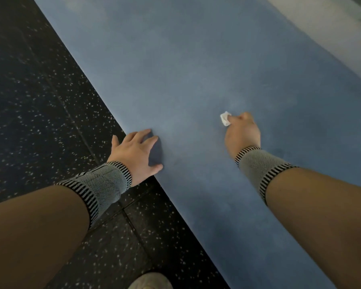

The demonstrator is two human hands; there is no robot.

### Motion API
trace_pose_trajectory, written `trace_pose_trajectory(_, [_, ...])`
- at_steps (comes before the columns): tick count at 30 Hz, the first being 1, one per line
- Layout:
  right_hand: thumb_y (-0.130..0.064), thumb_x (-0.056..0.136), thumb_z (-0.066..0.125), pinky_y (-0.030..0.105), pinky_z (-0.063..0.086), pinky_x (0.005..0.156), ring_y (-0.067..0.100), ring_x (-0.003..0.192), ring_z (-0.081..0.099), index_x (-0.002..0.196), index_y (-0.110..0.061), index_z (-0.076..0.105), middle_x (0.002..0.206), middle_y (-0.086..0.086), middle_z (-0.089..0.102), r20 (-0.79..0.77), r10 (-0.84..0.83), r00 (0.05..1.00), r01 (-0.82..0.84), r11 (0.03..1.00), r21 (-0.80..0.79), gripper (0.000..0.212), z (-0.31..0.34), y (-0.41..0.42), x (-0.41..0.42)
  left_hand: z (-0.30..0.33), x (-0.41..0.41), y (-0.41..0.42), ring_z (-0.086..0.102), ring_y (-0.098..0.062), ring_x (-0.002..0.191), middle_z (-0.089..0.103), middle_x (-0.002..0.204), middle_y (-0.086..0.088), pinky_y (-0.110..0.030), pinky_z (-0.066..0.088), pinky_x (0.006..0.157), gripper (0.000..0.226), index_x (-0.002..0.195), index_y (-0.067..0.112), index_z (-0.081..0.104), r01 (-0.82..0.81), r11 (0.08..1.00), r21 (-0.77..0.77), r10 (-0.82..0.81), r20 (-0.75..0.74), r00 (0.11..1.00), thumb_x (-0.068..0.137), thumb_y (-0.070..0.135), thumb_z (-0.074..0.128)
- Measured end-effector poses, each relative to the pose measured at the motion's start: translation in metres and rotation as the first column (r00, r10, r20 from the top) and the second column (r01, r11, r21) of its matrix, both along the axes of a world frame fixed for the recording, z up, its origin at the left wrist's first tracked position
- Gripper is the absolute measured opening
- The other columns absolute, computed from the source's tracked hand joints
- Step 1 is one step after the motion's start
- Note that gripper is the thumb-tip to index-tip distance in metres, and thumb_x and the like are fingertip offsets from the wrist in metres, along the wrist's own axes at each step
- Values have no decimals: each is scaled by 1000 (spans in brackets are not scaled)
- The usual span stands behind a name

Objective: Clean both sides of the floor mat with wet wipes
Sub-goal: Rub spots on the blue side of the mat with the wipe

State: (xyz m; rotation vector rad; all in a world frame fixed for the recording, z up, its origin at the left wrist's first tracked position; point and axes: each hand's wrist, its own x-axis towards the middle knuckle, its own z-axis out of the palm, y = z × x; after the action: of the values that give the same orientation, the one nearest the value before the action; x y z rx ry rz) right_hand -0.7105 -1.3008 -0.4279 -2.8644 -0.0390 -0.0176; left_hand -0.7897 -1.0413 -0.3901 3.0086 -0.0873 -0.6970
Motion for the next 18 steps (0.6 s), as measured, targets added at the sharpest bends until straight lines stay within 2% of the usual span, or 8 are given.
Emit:
trace_pose_trajectory(2, [-29,90,50,27,35,72,25,91,56,81,-20,54,95,4,61,-6,-21,1000,21,1000,-17,13,7,22,-8,1,-1,4,12,-17,145,9,158,12,-60,10,116,84,151,35,18,-2,1000,5,2,-3,1000,81,70,50])
trace_pose_trajectory(3, [-27,90,50,27,35,72,22,89,55,82,-21,55,96,4,60,-28,28,999,-25,997,78,11,9,41,-17,1,0,4,12,-17,145,10,158,12,-60,10,116,84,151,35,18,-1,1000,8,1,-6,1000,82,70,49])
trace_pose_trajectory(6, [-11,88,48,30,32,66,25,85,50,102,-15,59,98,7,51,-127,475,870,-449,873,191,18,7,93,-57,3,2,3,15,-17,145,13,157,13,-60,11,116,76,150,36,21,-7,1000,-2,6,-3,1000,85,65,48])
trace_pose_trajectory(8, [-22,87,55,27,31,61,17,73,44,90,-25,60,85,0,49,-88,628,773,-596,767,236,7,3,93,-63,4,1,3,15,-17,144,14,157,13,-60,12,116,72,149,36,22,-11,1000,-10,11,-3,1000,87,61,49])
trace_pose_trajectory(11, [-49,78,61,32,32,55,17,62,44,68,-25,52,65,-5,49,-35,426,904,-421,901,110,28,4,52,-39,2,-4,7,15,-17,145,13,157,13,-59,11,116,74,151,34,21,-10,1000,-1,10,-12,1000,88,59,50])
trace_pose_trajectory(13, [-38,81,60,31,34,58,20,67,44,76,-22,57,77,0,57,-31,180,983,-181,983,-15,18,8,26,-21,2,-4,8,15,-17,145,13,157,13,-58,10,116,75,151,33,21,-4,1000,-3,4,-13,1000,87,59,51])
trace_pose_trajectory(15, [-30,87,55,28,34,61,19,74,48,80,-22,57,92,4,58,-43,-1,999,1,1000,0,10,8,25,-17,3,-2,7,15,-17,145,14,157,12,-58,10,116,75,150,33,22,1,1000,4,-1,-10,1000,87,60,52])
trace_pose_trajectory(18, [-41,87,54,28,35,65,15,72,52,75,-28,55,77,-6,55,-102,208,973,-191,970,153,17,8,74,-40,4,-1,6,17,-18,144,16,156,11,-58,11,116,74,149,35,24,-2,1000,5,2,-6,1000,85,60,53])
